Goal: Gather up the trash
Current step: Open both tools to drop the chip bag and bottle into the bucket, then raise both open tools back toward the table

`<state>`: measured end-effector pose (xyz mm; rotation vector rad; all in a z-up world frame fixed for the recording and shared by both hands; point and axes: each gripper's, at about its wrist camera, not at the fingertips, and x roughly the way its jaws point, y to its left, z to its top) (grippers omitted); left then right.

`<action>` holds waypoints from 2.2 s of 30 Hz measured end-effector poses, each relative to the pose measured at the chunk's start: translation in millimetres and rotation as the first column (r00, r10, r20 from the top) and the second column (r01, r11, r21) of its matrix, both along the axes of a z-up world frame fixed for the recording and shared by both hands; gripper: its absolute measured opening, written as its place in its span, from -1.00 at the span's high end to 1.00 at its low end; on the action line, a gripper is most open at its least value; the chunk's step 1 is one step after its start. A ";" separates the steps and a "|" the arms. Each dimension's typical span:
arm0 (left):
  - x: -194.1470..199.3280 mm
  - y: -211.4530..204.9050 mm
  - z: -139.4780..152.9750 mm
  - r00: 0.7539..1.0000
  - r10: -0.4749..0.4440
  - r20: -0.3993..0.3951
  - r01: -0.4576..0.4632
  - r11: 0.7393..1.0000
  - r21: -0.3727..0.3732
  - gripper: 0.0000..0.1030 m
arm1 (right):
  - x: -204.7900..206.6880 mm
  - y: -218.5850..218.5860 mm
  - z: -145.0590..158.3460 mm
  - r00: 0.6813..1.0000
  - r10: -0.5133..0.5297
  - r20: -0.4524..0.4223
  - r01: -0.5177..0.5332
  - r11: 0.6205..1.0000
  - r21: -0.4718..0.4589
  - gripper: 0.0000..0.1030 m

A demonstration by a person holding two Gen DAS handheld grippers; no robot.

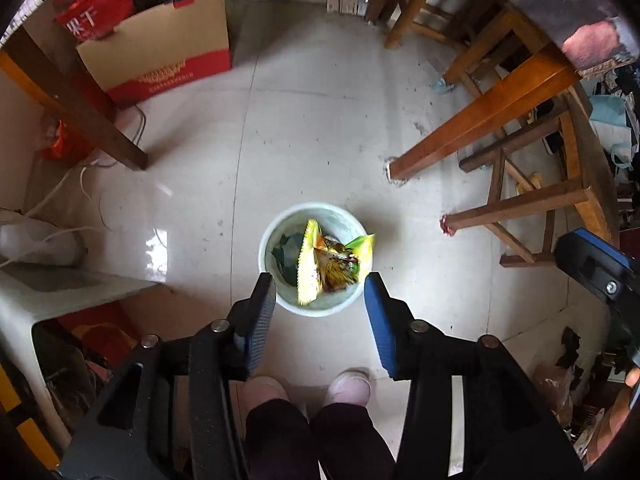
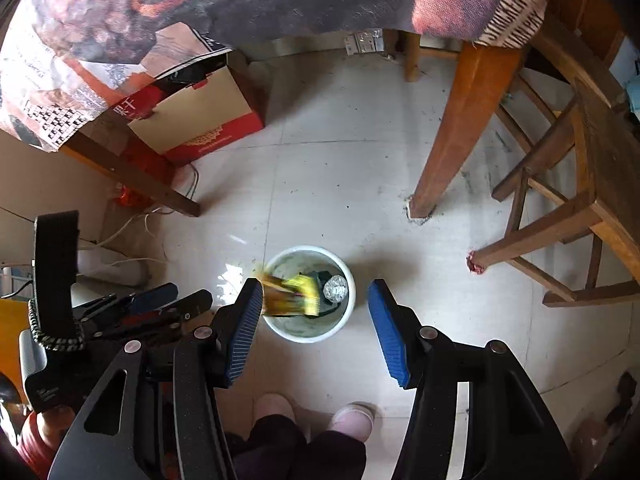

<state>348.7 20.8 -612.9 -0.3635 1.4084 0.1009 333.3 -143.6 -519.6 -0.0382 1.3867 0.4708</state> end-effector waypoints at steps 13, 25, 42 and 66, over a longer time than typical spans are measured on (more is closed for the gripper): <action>-3.8 12.7 115.3 0.998 -0.009 0.064 0.007 0.999 0.034 0.12 | 5.1 9.2 88.6 0.999 -0.018 0.038 0.017 0.999 0.043 0.00; -31.2 34.9 305.7 0.972 -0.022 0.235 -0.003 0.994 0.107 0.12 | -12.3 17.4 258.9 0.980 -0.013 0.198 -0.005 0.996 0.093 0.00; -111.5 61.1 506.6 0.859 -0.066 0.508 -0.022 0.986 0.165 -0.06 | -76.4 21.6 427.5 0.896 -0.064 0.439 -0.003 0.989 0.150 -0.15; -40.2 69.1 559.6 0.753 -0.045 0.656 -0.098 0.979 0.178 -0.64 | 2.1 5.0 463.6 0.794 -0.157 0.587 0.028 0.975 0.222 -0.70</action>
